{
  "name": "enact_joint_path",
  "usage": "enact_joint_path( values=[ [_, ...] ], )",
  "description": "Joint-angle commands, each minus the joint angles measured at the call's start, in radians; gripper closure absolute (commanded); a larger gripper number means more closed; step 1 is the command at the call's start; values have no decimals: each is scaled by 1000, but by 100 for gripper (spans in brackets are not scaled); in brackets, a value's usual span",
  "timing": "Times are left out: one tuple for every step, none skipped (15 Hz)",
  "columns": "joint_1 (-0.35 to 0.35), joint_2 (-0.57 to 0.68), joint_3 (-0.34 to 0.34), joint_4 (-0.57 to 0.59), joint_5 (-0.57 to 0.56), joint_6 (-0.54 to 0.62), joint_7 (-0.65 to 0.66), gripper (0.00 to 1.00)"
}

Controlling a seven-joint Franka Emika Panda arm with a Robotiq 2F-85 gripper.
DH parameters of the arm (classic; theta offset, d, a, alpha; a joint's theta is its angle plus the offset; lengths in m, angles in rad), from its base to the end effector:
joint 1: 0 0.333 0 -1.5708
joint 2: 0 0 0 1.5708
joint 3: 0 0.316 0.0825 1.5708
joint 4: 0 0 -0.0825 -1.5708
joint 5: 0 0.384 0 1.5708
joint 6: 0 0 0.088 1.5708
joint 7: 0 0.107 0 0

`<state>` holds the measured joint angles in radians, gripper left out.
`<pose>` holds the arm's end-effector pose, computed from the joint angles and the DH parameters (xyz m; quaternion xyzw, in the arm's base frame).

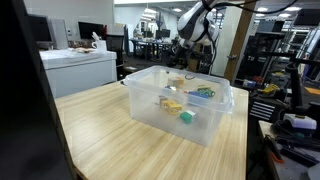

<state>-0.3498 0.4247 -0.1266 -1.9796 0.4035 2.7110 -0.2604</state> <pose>0.5636 -0.3013 0.2835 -0.9488 0.2614 -0.1756 0.0248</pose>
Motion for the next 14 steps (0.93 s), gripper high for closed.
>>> enact_joint_path(
  values=[
    [-11,17,10,-16,-35,-7,43,0],
    [-13,25,12,-18,-36,-5,42,0],
    [-16,34,15,-20,-34,-3,37,0],
    [-17,42,16,-22,-35,-2,36,0],
    [-17,51,16,-24,-37,0,36,0],
    [-17,57,17,-25,-40,-1,35,16],
    [-20,62,21,-28,-40,-6,31,27],
    [-20,67,22,-30,-43,-3,30,33],
    [-22,70,23,-34,-45,-5,27,41],
    [-24,70,24,-37,-48,-5,25,47],
    [-23,69,22,-43,-53,-3,27,55],
    [-21,64,15,-45,-62,0,32,62],
    [-24,57,15,-47,-64,1,28,69],
    [-28,51,18,-47,-61,-5,26,69]
  ],
)
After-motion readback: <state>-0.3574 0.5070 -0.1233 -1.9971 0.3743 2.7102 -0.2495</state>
